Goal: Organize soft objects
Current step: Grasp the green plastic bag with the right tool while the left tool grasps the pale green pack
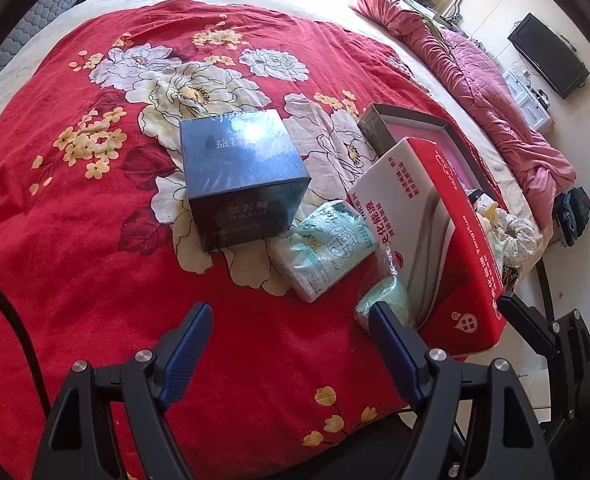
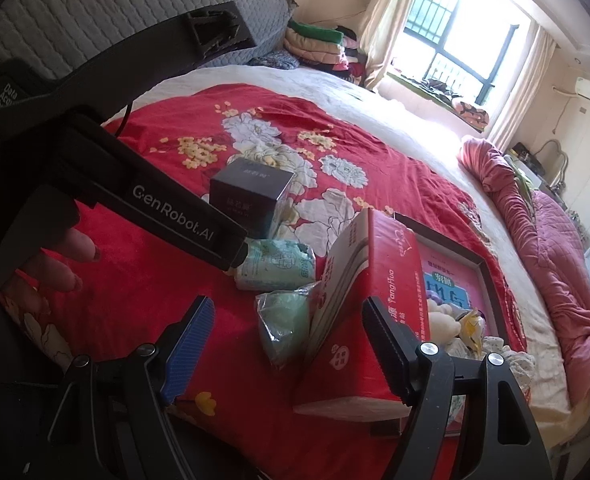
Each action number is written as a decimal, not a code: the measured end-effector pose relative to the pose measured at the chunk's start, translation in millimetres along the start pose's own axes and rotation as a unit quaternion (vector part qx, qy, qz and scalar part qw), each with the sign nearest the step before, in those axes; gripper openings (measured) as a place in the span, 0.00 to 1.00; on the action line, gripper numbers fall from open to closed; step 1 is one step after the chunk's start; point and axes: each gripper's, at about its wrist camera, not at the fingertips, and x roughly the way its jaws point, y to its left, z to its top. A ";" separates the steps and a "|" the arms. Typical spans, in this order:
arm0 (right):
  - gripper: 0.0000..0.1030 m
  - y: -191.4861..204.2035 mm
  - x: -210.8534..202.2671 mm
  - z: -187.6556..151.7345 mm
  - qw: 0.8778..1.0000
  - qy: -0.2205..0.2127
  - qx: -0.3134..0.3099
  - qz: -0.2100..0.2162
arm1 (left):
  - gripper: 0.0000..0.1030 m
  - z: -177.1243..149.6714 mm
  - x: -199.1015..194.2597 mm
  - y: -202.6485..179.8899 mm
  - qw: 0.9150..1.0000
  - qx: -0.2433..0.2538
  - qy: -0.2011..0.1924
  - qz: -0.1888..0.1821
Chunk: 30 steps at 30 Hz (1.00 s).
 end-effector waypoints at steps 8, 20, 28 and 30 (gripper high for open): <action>0.75 19.6 31.9 -3.7 0.997 0.033 -0.057 -0.028 | 0.77 7.8 21.0 4.1 1.000 0.005 0.017 -0.011; 0.74 39.9 83.5 -14.1 0.985 0.072 -0.144 -0.069 | 0.77 23.9 49.0 18.9 0.999 -0.019 0.041 -0.025; 0.49 34.8 109.6 -13.5 0.983 0.081 -0.151 -0.062 | 0.77 31.5 67.5 21.9 0.997 -0.030 0.057 -0.034; 0.39 31.3 112.8 -13.8 0.983 0.077 -0.153 -0.066 | 0.77 32.5 70.7 22.1 0.997 -0.034 0.059 -0.038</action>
